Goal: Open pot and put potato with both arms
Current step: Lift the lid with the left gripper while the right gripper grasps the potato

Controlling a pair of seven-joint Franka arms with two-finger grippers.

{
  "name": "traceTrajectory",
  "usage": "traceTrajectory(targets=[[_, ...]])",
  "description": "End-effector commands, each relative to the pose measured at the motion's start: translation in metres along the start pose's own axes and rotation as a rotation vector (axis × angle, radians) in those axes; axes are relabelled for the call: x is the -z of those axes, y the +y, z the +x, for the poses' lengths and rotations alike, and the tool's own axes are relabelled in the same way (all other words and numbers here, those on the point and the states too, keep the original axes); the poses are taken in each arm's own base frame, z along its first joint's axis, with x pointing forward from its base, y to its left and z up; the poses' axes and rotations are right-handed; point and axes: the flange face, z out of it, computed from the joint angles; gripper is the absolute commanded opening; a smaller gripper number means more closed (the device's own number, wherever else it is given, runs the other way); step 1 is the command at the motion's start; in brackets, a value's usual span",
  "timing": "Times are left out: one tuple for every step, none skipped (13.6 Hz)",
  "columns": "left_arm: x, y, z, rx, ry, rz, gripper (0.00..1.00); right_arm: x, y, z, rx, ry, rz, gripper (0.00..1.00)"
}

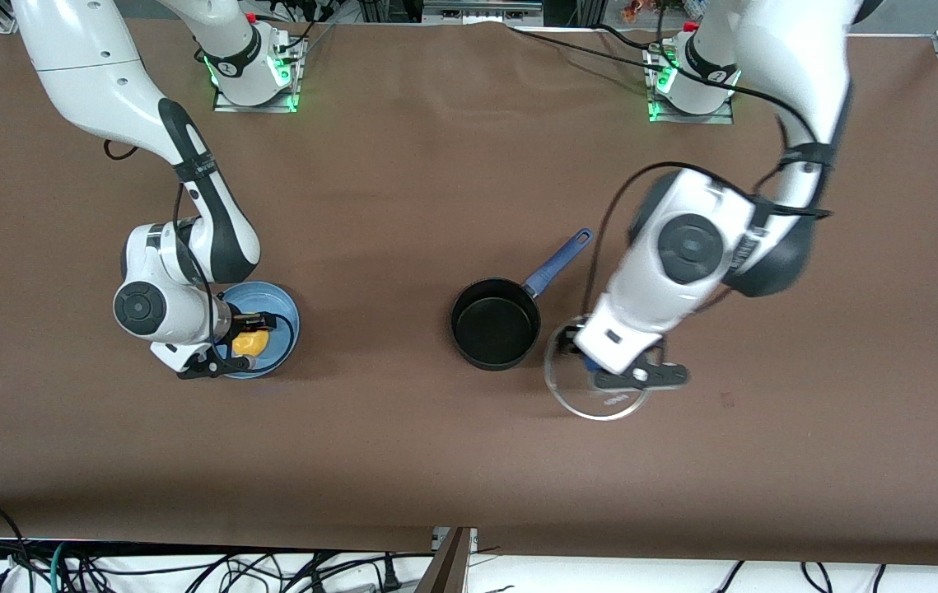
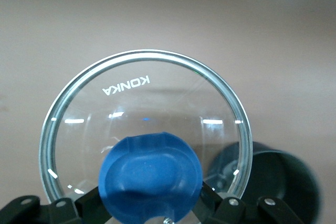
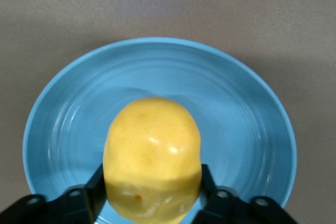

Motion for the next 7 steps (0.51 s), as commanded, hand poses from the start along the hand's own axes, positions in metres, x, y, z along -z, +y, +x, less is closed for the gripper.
traceTrajectory(targets=[[0.005, -0.097, -0.009, -0.145, -0.012, -0.033, 0.55, 0.037, -0.013, 0.002, 0.004, -0.003, 0.024, 0.02], [-0.004, -0.138, -0.013, -0.179, 0.001, -0.059, 0.55, 0.055, -0.025, 0.004, -0.026, -0.039, 0.03, 0.01], [-0.015, -0.171, -0.02, -0.216, 0.014, -0.075, 0.55, 0.08, -0.048, 0.008, -0.077, -0.062, 0.059, 0.02], [-0.026, -0.197, -0.026, -0.256, 0.018, -0.072, 0.54, 0.1, -0.08, 0.01, -0.131, -0.083, 0.101, 0.02], [-0.034, -0.224, -0.03, -0.279, 0.016, -0.059, 0.54, 0.111, -0.113, 0.011, -0.212, -0.086, 0.148, 0.02], [-0.047, -0.252, -0.036, -0.282, 0.002, -0.045, 0.54, 0.114, -0.154, 0.008, -0.274, -0.099, 0.186, 0.02], [-0.058, -0.276, -0.043, -0.284, 0.003, -0.026, 0.54, 0.118, -0.195, 0.006, -0.331, -0.105, 0.211, 0.02]])
